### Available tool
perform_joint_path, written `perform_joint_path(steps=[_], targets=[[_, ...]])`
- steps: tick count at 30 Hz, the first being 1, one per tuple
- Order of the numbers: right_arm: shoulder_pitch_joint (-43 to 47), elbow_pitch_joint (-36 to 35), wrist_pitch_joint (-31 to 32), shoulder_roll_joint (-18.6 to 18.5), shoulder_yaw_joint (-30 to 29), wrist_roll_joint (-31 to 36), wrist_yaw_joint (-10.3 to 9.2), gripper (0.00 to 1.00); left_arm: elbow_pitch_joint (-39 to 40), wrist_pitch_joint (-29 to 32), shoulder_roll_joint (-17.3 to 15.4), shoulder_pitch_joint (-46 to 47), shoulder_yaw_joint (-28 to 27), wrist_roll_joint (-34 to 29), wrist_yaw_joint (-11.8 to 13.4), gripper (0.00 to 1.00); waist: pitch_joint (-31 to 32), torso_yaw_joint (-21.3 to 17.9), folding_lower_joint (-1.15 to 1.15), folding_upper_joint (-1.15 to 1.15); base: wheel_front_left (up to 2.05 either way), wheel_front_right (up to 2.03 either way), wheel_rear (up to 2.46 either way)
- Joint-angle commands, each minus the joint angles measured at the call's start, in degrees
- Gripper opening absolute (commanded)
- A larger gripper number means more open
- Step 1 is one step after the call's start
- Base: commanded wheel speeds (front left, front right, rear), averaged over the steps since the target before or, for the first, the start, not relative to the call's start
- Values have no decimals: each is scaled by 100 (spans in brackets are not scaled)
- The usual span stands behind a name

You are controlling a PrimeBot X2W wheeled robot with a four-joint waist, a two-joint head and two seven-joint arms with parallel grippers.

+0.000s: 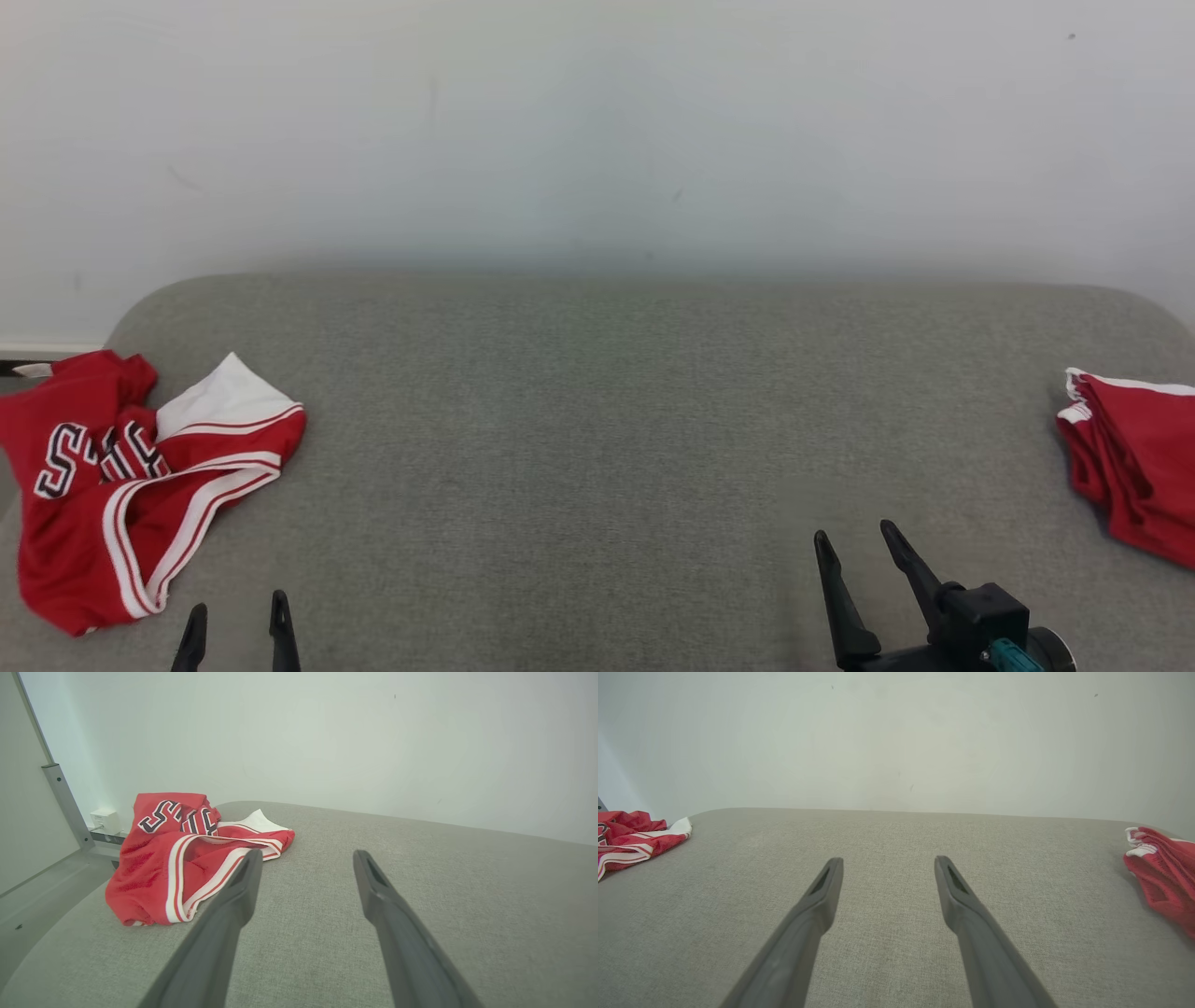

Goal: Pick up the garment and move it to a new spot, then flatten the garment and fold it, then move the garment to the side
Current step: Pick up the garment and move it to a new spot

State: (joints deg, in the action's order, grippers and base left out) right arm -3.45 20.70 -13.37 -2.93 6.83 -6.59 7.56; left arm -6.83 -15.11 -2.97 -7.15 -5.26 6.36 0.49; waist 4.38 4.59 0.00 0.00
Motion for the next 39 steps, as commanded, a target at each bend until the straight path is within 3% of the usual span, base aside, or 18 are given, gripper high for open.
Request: perform_joint_path(steps=[1,20,31,39], targets=[[35,6,-5,8,40,-61,-16,100,17,-4,-12,-49,-57,-40,6,100,66,385,0,0,0,0,0],[101,135,-86,6,341,-329,-16,100,16,-5,-78,-275,-345,-128,-54,100,197,1590,0,0,0,0,0],[-21,231,-126,6,459,-321,-16,100,12,-5,-60,-395,-398,-127,-17,100,218,1694,0,0,0,0,0],[-33,224,-90,4,544,-241,-16,100,-50,-5,-47,-251,-437,-78,-18,100,167,1537,0,0,0,0,0]])
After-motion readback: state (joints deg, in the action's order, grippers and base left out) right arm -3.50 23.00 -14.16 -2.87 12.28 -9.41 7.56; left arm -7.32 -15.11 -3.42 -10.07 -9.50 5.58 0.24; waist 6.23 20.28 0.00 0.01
